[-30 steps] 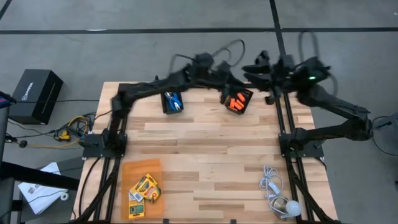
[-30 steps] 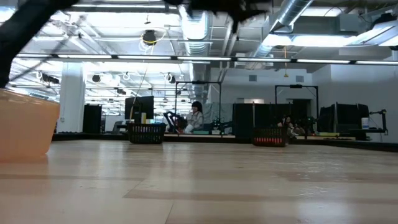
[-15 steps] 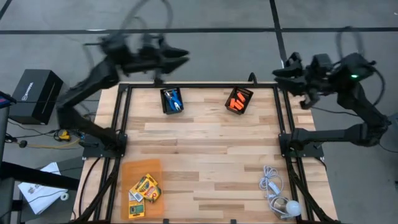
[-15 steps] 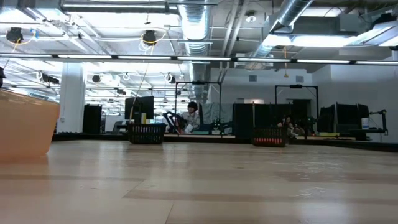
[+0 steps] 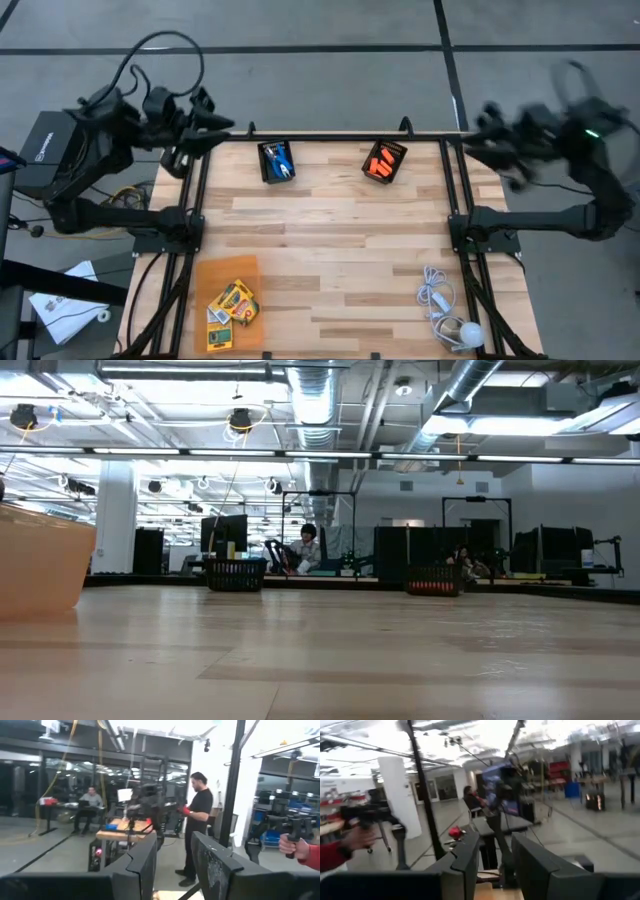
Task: Pick & Place School Supplies
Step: Return to home position
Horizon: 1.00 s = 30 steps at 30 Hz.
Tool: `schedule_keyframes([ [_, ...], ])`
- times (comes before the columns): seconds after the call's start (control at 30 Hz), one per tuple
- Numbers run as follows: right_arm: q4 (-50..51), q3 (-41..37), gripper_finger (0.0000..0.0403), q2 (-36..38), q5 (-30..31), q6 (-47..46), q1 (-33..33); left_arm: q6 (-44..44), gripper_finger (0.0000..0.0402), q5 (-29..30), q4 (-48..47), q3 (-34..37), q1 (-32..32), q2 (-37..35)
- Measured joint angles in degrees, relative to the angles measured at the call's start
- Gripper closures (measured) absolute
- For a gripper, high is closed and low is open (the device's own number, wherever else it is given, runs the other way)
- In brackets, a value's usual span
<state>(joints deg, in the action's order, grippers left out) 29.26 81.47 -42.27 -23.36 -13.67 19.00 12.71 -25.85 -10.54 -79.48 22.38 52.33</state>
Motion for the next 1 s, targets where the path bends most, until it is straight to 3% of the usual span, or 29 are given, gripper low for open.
schedule_keyframes([
  [0.2,3.61,-9.53,0.0296,10.65,6.71,2.89,-3.02,1.14,0.0284,4.21,4.38,15.19,-0.27,-11.62],
  [0.53,1.11,-31.88,0.0296,41.89,11.38,0.13,-1.89,9.02,0.0284,8.38,25.99,50.59,-0.23,-33.06],
  [0.6,2.44,-33.09,0.0296,41.82,10.70,-0.82,-0.45,10.25,0.0284,8.96,30.05,56.49,-0.23,-37.04],
  [0.67,11.60,-32.86,0.0296,41.05,11.86,0.22,0.12,11.22,0.0284,9.46,32.69,61.59,-0.36,-41.00],
  [0.87,12.11,-34.90,0.0296,41.75,14.02,-0.92,2.66,15.41,0.0284,12.93,34.71,73.76,-0.84,-52.19],
  [1.0,9.38,-37.39,0.0296,41.91,14.18,-3.00,3.41,16.31,0.0284,13.89,40.12,79.13,-1.56,-51.20],
])
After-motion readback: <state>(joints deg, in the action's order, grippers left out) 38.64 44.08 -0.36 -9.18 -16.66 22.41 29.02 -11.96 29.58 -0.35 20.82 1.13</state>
